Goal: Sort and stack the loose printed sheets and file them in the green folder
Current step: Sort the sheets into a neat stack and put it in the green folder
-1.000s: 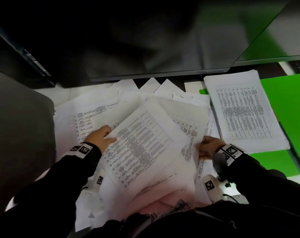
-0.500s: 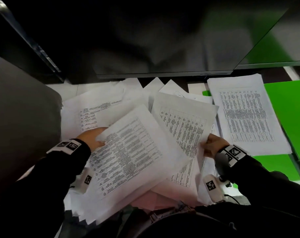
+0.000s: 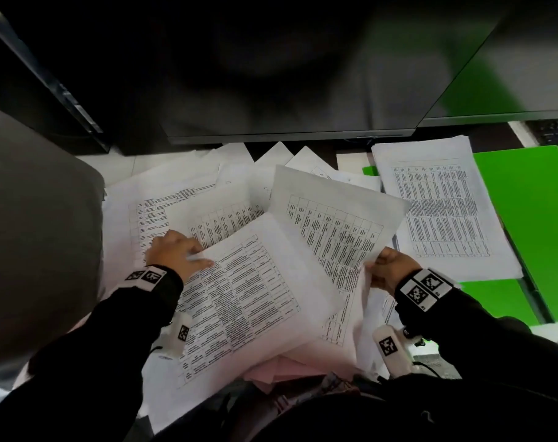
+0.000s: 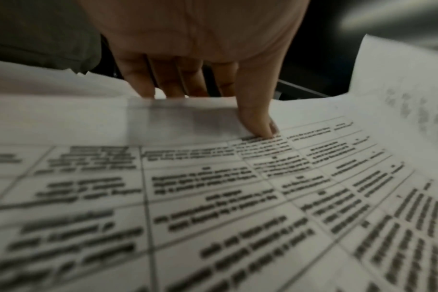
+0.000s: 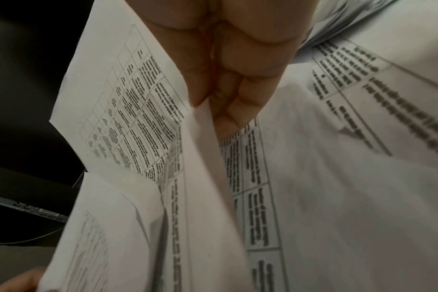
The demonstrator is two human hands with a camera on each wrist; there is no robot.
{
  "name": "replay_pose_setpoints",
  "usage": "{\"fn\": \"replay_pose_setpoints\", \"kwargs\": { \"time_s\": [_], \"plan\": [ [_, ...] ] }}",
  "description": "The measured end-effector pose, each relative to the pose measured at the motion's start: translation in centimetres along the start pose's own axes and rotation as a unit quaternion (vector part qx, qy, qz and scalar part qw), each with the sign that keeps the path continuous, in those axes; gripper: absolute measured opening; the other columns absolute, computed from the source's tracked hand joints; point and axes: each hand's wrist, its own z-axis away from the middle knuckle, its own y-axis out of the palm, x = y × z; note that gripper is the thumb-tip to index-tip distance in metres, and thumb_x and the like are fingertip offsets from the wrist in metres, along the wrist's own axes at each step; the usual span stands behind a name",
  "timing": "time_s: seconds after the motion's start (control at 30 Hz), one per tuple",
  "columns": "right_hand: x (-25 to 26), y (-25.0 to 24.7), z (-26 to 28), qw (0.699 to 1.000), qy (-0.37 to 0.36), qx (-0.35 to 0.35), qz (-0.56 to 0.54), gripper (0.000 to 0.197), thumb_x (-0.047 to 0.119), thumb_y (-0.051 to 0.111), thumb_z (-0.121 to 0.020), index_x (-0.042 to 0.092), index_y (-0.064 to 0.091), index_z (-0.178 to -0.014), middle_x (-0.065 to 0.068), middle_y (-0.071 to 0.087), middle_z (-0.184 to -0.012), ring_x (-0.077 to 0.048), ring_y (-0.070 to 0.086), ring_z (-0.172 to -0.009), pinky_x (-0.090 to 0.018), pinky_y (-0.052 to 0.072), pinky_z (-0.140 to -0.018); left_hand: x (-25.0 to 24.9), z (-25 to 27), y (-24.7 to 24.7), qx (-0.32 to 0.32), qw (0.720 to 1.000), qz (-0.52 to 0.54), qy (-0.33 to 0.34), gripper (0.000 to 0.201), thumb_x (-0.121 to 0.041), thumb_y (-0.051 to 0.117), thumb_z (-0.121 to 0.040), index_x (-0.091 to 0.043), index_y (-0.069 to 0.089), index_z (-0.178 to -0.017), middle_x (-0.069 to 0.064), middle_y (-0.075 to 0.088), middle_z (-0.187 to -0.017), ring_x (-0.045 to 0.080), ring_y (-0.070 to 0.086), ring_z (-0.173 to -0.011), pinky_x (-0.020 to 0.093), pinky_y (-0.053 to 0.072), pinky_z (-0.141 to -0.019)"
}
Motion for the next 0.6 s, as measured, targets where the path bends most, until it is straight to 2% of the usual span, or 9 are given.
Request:
{"fn": "replay_pose_setpoints", "kwargs": {
  "time_s": [0.1,0.13,0.2,0.27,0.33,0.4,0.47,0.53,0.6],
  "plan": [
    [0.3,-0.7,0.1,0.999,0.017,-0.034,0.000,0.020,-0.012,0.050,-0.087,0.006,0.056,-0.079,0.003,0.065,-0.046,-0.022,0.062,-0.060,-0.029,0.056,-0.050,-0.3,0.5,-1.3,-0.002,0.997,0.073,0.005,0.013,-0.035,0.068,-0.081,-0.027,0.057,-0.083,-0.002,0.061,-0.093,0.025,0.055,-0.094,0.030,0.042,-0.073],
    [0.3,-0.9,0.2,0.999,0.022,-0.039,-0.003,0.021,-0.012,0.050,-0.086,0.006,0.056,-0.077,0.002,0.065,-0.046,-0.024,0.061,-0.063,-0.032,0.056,-0.053,-0.2,0.6,-1.8,0.001,0.994,0.110,0.003,0.013,-0.030,0.067,-0.083,-0.030,0.054,-0.079,-0.002,0.062,-0.091,0.024,0.057,-0.090,0.028,0.041,-0.068],
    [0.5,-1.0,0.4,0.999,0.028,-0.033,-0.006,0.027,-0.014,0.050,-0.086,0.010,0.058,-0.076,-0.005,0.067,-0.055,-0.025,0.060,-0.066,-0.039,0.055,-0.064,-0.3,1.0,-3.1,-0.033,0.983,0.180,0.007,0.012,-0.022,0.066,-0.084,-0.029,0.056,-0.083,-0.004,0.063,-0.096,0.020,0.058,-0.092,0.019,0.041,-0.070],
    [0.7,-0.6,0.8,0.999,0.025,-0.021,-0.009,0.030,-0.015,0.049,-0.086,0.011,0.059,-0.075,-0.009,0.064,-0.065,-0.025,0.059,-0.066,-0.039,0.054,-0.067,-1.0,1.7,-4.5,-0.078,0.959,0.273,0.014,0.010,-0.017,0.065,-0.085,-0.025,0.062,-0.091,-0.012,0.064,-0.093,0.005,0.058,-0.086,0.004,0.039,-0.070],
    [0.7,-0.1,0.8,1.000,0.015,-0.012,-0.017,0.033,-0.015,0.048,-0.086,0.012,0.059,-0.071,-0.004,0.064,-0.056,-0.022,0.059,-0.059,-0.033,0.054,-0.058,-2.1,2.3,-5.3,-0.098,0.930,0.354,0.030,0.009,-0.012,0.062,-0.086,-0.020,0.065,-0.091,-0.017,0.067,-0.083,-0.011,0.058,-0.071,-0.001,0.041,-0.075],
    [0.7,0.5,0.9,0.999,0.003,0.001,-0.034,0.034,-0.015,0.047,-0.086,0.013,0.059,-0.070,0.001,0.066,-0.051,-0.018,0.063,-0.051,-0.029,0.054,-0.050,-3.2,2.5,-5.2,-0.092,0.911,0.402,0.032,0.016,-0.009,0.059,-0.088,-0.009,0.064,-0.103,-0.002,0.066,-0.094,-0.015,0.059,-0.065,-0.001,0.043,-0.072],
    [0.9,1.3,1.0,0.998,-0.010,0.031,-0.056,0.032,-0.015,0.047,-0.085,0.011,0.061,-0.075,0.000,0.070,-0.056,-0.015,0.067,-0.050,-0.028,0.055,-0.047,-4.1,2.6,-4.2,-0.071,0.900,0.430,0.013,0.018,-0.009,0.057,-0.089,-0.011,0.060,-0.107,0.004,0.062,-0.105,-0.008,0.061,-0.069,0.000,0.043,-0.063],
    [1.4,2.1,1.3,0.995,-0.020,0.072,-0.061,0.030,-0.015,0.046,-0.086,0.010,0.062,-0.080,0.000,0.070,-0.060,-0.015,0.068,-0.052,-0.029,0.056,-0.049,-5.0,2.8,-2.8,-0.051,0.899,0.434,-0.022,0.016,-0.015,0.056,-0.090,-0.017,0.058,-0.107,0.002,0.062,-0.110,0.012,0.061,-0.087,0.013,0.047,-0.074],
    [1.9,2.7,1.7,0.991,-0.026,0.113,-0.063,0.033,-0.017,0.044,-0.085,0.009,0.063,-0.082,0.001,0.071,-0.061,-0.015,0.068,-0.053,-0.028,0.056,-0.049,-5.8,3.2,-1.2,-0.026,0.896,0.440,-0.047,0.023,-0.022,0.055,-0.091,-0.016,0.056,-0.114,0.003,0.062,-0.111,0.021,0.059,-0.098,0.028,0.046,-0.085]
  ]
}}
